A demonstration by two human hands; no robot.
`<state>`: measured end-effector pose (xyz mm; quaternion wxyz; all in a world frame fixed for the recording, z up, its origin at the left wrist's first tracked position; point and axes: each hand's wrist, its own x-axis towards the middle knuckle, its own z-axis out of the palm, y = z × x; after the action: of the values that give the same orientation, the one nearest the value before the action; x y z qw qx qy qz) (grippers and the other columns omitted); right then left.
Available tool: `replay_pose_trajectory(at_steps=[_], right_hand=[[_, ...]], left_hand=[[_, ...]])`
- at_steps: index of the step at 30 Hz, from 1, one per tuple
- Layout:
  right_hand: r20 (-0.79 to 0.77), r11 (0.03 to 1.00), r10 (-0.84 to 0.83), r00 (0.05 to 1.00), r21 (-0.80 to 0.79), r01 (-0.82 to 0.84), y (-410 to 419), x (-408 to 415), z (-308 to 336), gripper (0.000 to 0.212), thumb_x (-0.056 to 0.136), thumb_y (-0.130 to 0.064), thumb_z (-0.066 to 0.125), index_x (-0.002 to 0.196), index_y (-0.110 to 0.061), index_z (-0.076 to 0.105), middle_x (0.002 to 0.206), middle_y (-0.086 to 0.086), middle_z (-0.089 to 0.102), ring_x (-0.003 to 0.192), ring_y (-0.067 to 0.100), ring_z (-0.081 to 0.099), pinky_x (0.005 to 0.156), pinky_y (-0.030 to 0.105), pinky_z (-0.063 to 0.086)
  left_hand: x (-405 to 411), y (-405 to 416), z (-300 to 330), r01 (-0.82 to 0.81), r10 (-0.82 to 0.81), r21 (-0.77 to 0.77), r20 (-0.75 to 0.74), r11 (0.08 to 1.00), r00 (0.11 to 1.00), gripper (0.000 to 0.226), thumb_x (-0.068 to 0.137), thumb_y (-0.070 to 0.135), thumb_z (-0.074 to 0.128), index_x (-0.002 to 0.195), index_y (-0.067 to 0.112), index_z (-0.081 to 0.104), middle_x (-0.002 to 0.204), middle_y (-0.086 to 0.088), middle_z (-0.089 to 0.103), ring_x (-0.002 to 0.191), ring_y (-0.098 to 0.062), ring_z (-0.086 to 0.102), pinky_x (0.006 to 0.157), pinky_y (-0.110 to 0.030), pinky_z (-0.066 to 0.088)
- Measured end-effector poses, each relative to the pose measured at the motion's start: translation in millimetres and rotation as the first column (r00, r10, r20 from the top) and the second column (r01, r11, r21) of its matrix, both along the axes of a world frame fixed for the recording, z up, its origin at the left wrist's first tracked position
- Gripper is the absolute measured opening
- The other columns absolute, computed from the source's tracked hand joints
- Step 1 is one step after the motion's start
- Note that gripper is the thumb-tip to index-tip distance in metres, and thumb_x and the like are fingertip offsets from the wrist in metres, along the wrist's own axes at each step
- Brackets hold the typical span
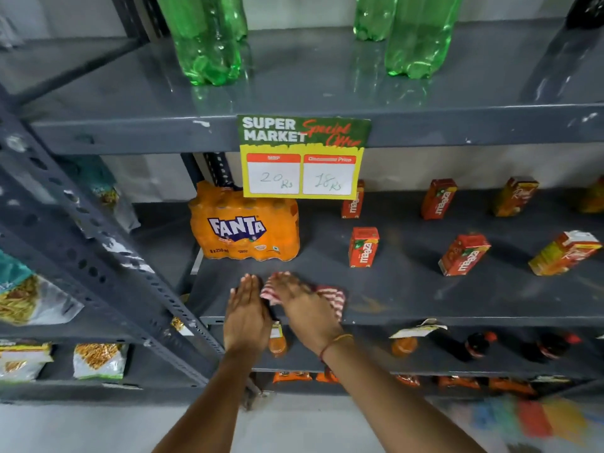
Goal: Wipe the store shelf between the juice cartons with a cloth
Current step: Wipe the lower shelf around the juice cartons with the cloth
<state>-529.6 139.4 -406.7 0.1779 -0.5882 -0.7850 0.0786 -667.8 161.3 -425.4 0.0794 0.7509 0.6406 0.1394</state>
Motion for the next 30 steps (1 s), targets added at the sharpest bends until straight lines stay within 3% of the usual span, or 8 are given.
replay_pose_trajectory(at_steps=[4, 12, 16, 20, 24, 26, 28, 30], right_hand=[[0.041, 0.997, 0.073, 0.996, -0.008, -0.072, 17.4, -8.5, -8.9, 0.056, 0.095, -0.011, 0.039, 0.151, -0.013, 0.030, 0.159, 0.007, 0.030, 0.147, 0.022, 0.026, 0.121, 0.034, 0.013], [0.088, 0.999, -0.034, 0.996, 0.029, 0.032, -5.6, 61.3, -16.8, 0.076, 0.078, 0.007, 0.054, 0.147, -0.018, 0.038, 0.154, 0.002, 0.040, 0.140, 0.019, 0.040, 0.110, 0.027, 0.016], [0.107, 0.993, -0.120, 0.987, -0.001, 0.121, -27.2, 108.3, -11.9, 0.082, 0.076, 0.013, 0.054, 0.148, -0.022, 0.037, 0.156, -0.003, 0.035, 0.141, 0.016, 0.037, 0.112, 0.028, 0.030], [0.122, 0.979, -0.204, 0.971, 0.014, 0.204, -45.5, 136.3, -6.7, 0.082, 0.073, 0.016, 0.056, 0.146, -0.020, 0.043, 0.150, 0.000, 0.045, 0.131, 0.018, 0.052, 0.096, 0.029, 0.051], [-0.252, 0.922, -0.377, 0.891, -0.013, 0.387, -39.2, 136.0, 0.0, 0.051, 0.092, 0.006, 0.047, 0.134, -0.019, 0.055, 0.131, 0.003, 0.062, 0.119, 0.019, 0.059, 0.101, 0.029, 0.047], [-0.377, 0.921, -0.368, 0.850, -0.020, 0.390, -35.4, 116.1, 5.6, 0.044, 0.094, 0.004, 0.045, 0.125, -0.023, 0.060, 0.123, -0.001, 0.065, 0.112, 0.007, 0.060, 0.102, 0.024, 0.045], [-0.255, 0.971, -0.239, 0.937, -0.036, 0.238, -37.2, 92.7, 0.0, 0.055, 0.089, 0.008, 0.047, 0.130, -0.029, 0.056, 0.134, -0.006, 0.058, 0.122, -0.004, 0.050, 0.114, 0.025, 0.035], [-0.055, 0.992, -0.123, 0.991, -0.014, 0.123, -39.0, 80.7, -8.0, 0.061, 0.084, 0.001, 0.053, 0.142, -0.020, 0.047, 0.150, 0.001, 0.044, 0.140, 0.012, 0.038, 0.122, 0.031, 0.017]], left_hand=[[-7.1, 2.9, -1.1, 0.002, -0.002, 0.009, 0.015, 1.000, 1.000, 0.054, 0.094, 0.013, 0.033, 0.146, 0.002, 0.024, 0.156, -0.016, 0.023, 0.146, -0.024, 0.015, 0.120, -0.038, 0.008], [-5.8, 1.6, -4.0, -0.012, 0.012, 0.012, -0.045, 1.000, 0.999, 0.058, 0.096, 0.020, 0.032, 0.148, 0.004, 0.014, 0.158, -0.013, 0.018, 0.146, -0.021, 0.011, 0.121, -0.035, 0.006], [-6.9, 1.4, -3.3, -0.009, 0.010, 0.010, -0.057, 1.000, 0.998, 0.057, 0.097, 0.023, 0.029, 0.148, 0.005, 0.013, 0.159, -0.012, 0.017, 0.147, -0.021, 0.009, 0.121, -0.035, 0.006], [-5.8, 0.5, -2.3, -0.008, 0.007, -0.012, -0.054, 1.000, 0.999, 0.056, 0.097, 0.023, 0.028, 0.148, 0.005, 0.013, 0.159, -0.012, 0.015, 0.147, -0.021, 0.008, 0.121, -0.034, 0.003], [-0.5, 2.3, 2.9, -0.011, 0.007, -0.044, -0.087, 0.999, 0.996, 0.057, 0.098, 0.023, 0.025, 0.148, 0.003, 0.008, 0.159, -0.014, 0.010, 0.147, -0.022, 0.004, 0.120, -0.035, 0.000], [9.9, -0.9, 3.4, 0.011, -0.016, -0.060, -0.080, 0.998, 0.997, 0.055, 0.099, 0.023, 0.023, 0.148, 0.003, 0.008, 0.159, -0.014, 0.010, 0.147, -0.022, 0.004, 0.121, -0.036, 0.000], [26.0, -7.0, 1.2, 0.046, -0.049, -0.038, -0.066, 0.998, 0.997, 0.054, 0.100, 0.024, 0.022, 0.148, 0.003, 0.011, 0.159, -0.014, 0.013, 0.147, -0.022, 0.006, 0.120, -0.035, -0.001], [45.5, -12.1, -1.5, 0.060, -0.060, 0.002, -0.047, 0.998, 0.997, 0.053, 0.100, 0.025, 0.023, 0.148, 0.003, 0.016, 0.158, -0.014, 0.017, 0.147, -0.022, 0.010, 0.119, -0.034, 0.000]])
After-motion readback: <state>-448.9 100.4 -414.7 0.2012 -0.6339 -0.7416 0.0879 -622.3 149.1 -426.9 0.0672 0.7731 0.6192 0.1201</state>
